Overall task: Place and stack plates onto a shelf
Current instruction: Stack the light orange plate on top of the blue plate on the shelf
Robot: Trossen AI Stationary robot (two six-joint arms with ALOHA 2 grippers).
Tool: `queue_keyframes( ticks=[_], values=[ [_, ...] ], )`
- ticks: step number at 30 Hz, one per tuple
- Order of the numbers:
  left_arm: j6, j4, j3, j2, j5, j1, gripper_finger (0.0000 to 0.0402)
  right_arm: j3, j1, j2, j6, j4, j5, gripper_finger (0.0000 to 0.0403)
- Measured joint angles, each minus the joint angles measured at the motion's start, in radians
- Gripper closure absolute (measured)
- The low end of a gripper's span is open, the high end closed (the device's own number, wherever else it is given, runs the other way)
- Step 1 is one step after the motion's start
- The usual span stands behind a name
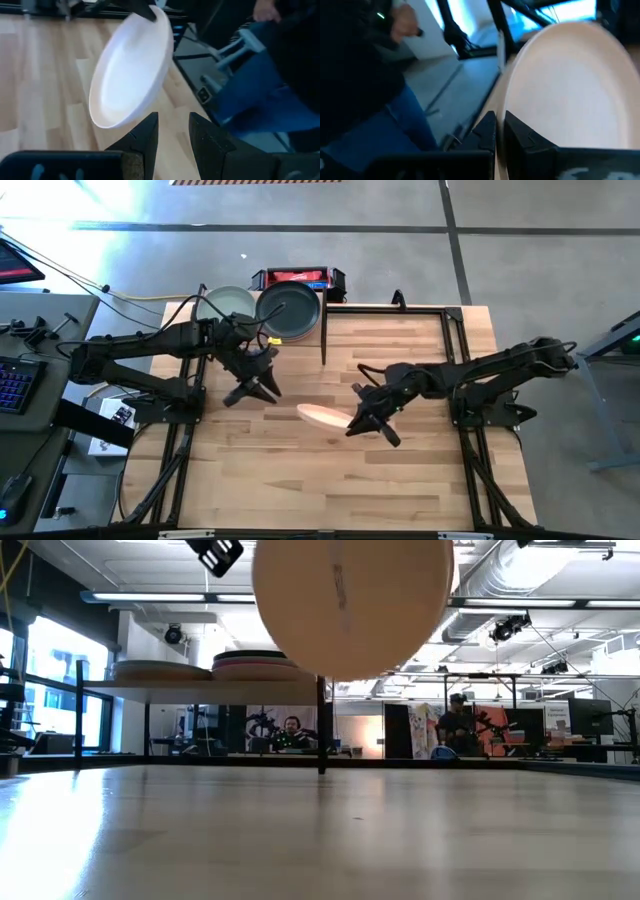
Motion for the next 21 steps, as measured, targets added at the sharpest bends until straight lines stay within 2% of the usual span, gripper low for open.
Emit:
queue_keyframes(
  ticks=[5, 13, 21],
  values=[
    [-0.009, 0.023, 0.0, 0.0, 0.058, 0.0, 0.0303, 0.0, -0.014, 0.0, 0.024, 0.116, -0.05, 0.0403],
    [-0.057, 0.121, 0.0, 0.0, 0.06, 0.0, 0.0303, 0.0, -0.018, 0.0, 0.072, 0.233, -0.059, 0.0403],
    [-0.13, 0.179, 0.0, 0.042, 0.071, -0.015, 0.0303, 0.0, -0.018, 0.0, 0.089, 0.255, -0.053, 0.0403]
  ],
)
